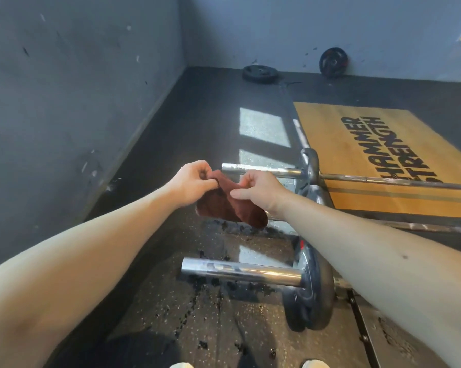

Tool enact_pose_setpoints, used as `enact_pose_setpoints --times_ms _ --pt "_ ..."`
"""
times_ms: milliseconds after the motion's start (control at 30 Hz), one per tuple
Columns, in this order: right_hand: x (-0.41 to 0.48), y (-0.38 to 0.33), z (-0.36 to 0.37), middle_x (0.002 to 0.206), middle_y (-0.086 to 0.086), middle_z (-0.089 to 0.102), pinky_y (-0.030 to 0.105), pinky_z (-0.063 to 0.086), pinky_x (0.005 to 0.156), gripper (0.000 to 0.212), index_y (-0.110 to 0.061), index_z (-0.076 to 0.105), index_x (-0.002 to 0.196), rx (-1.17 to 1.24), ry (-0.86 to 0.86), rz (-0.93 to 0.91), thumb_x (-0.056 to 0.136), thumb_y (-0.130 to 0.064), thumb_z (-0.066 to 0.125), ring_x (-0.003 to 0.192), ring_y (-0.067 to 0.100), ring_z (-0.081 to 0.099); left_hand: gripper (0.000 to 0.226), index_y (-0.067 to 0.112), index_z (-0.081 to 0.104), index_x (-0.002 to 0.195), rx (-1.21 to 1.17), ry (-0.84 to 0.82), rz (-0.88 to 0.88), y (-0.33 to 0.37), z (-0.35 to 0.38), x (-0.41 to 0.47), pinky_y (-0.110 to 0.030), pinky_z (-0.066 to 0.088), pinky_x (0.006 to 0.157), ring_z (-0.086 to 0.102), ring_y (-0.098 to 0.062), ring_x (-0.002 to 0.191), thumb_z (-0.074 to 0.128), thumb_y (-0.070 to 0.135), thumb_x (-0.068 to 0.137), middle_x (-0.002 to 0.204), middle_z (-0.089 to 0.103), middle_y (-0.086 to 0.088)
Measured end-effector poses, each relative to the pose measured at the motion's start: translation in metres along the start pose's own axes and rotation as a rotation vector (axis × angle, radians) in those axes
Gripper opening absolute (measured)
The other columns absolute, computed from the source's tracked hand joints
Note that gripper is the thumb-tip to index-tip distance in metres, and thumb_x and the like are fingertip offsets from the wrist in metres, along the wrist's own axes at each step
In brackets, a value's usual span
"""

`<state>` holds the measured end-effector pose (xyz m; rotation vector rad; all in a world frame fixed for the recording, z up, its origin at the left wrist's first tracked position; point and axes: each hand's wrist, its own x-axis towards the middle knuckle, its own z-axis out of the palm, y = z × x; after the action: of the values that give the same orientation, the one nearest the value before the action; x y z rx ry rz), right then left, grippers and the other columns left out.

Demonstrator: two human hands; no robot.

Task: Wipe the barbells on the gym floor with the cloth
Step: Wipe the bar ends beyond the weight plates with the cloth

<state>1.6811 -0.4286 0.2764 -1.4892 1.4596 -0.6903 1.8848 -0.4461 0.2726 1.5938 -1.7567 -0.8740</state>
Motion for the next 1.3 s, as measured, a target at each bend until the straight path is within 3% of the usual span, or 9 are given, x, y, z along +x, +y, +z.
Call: enact_pose_setpoints --times_ms 133,333,467,633,767,867,1033,1133,1300 --pt "-0.013 0.017 -0.005 0.098 0.011 0.076 0.046 0.055 0.092 0.045 -0.022 0.066 0.091 0.008 -0.096 0.054 0.057 -0.037 0.090 0.096 0.031 0.072 0.021 0.008 0.063 0.094 0.050 -0.044 -0.036 -0.006 0.009 -0.013 -0.044 0.059 0.074 0.058 -0.017 0.069 0.076 0.022 0.087 0.082 0.068 -0.013" --pt "-0.036 0.059 0.000 0.094 0.006 0.071 0.043 0.060 0.087 0.022 -0.014 0.063 0.103 -0.014 -0.100 0.086 0.087 -0.008 0.078 0.086 0.022 0.069 0.023 0.018 0.062 0.090 0.178 -0.160 -0.055 0.009 0.026 -0.022 -0.033 0.057 0.071 0.064 -0.019 0.079 0.081 0.029 0.084 0.090 0.067 -0.002" --pt "-0.048 0.085 0.011 0.125 -0.003 0.063 0.024 0.052 0.083 0.057 -0.022 0.055 0.133 0.032 -0.100 0.075 0.083 -0.017 0.084 0.113 0.013 0.062 0.027 0.023 0.060 0.089 0.479 -0.193 0.064 0.009 0.043 -0.032 -0.037 0.058 0.081 0.062 -0.021 0.088 0.083 0.033 0.081 0.095 0.061 0.003" --pt "-0.046 0.093 0.026 0.155 -0.007 0.045 0.044 0.035 0.120 0.102 -0.030 0.033 0.156 0.016 -0.131 -0.064 0.073 -0.023 0.092 0.143 0.014 0.041 0.033 0.026 0.058 0.096 0.760 -0.338 0.246 0.015 0.056 -0.042 -0.029 0.053 0.078 0.057 -0.017 0.093 0.082 0.042 0.081 0.108 0.051 0.005" --pt "-0.043 0.091 0.026 0.132 -0.004 0.067 0.038 0.035 0.117 0.108 -0.026 0.023 0.161 0.097 -0.176 -0.062 0.077 -0.015 0.089 0.131 0.013 0.054 0.036 0.025 0.058 0.096 0.782 -0.432 0.251 0.015 0.058 -0.044 -0.026 0.043 0.068 0.054 -0.015 0.087 0.085 0.042 0.077 0.108 0.048 0.005" --pt "-0.042 0.099 0.026 0.105 0.003 0.075 0.045 0.053 0.105 0.096 -0.027 0.036 0.156 0.130 -0.219 -0.037 0.078 -0.007 0.087 0.105 0.015 0.070 0.035 0.028 0.055 0.090 0.741 -0.465 0.248 0.013 0.059 -0.044 -0.026 0.044 0.067 0.054 -0.013 0.086 0.086 0.035 0.076 0.107 0.047 0.007" --pt "-0.045 0.105 0.025 0.126 -0.011 0.066 0.038 0.048 0.107 0.082 -0.043 0.047 0.142 0.071 -0.231 -0.109 0.079 -0.009 0.086 0.122 0.006 0.058 0.029 0.032 0.052 0.092 0.607 -0.511 0.287 0.014 0.062 -0.047 -0.021 0.049 0.069 0.057 -0.012 0.088 0.078 0.021 0.086 0.107 0.043 0.017" --pt "-0.047 0.106 0.020 0.100 -0.002 0.071 0.035 0.056 0.094 0.063 -0.034 0.056 0.134 0.124 -0.270 -0.033 0.083 -0.008 0.083 0.093 0.010 0.068 0.034 0.033 0.052 0.103 0.581 -0.519 0.295 0.017 0.061 -0.048 -0.029 0.058 0.072 0.059 -0.012 0.089 0.074 0.014 0.087 0.112 0.040 0.016" --pt "-0.047 0.101 0.016 0.084 0.004 0.070 0.038 0.051 0.081 0.014 -0.017 0.076 0.081 0.044 -0.243 0.075 0.088 -0.029 0.077 0.082 0.020 0.064 0.048 0.033 0.052 0.130 0.697 -0.412 0.308 0.007 0.064 -0.046 -0.036 0.055 0.088 0.058 -0.018 0.102 0.071 0.020 0.088 0.130 0.040 0.010"
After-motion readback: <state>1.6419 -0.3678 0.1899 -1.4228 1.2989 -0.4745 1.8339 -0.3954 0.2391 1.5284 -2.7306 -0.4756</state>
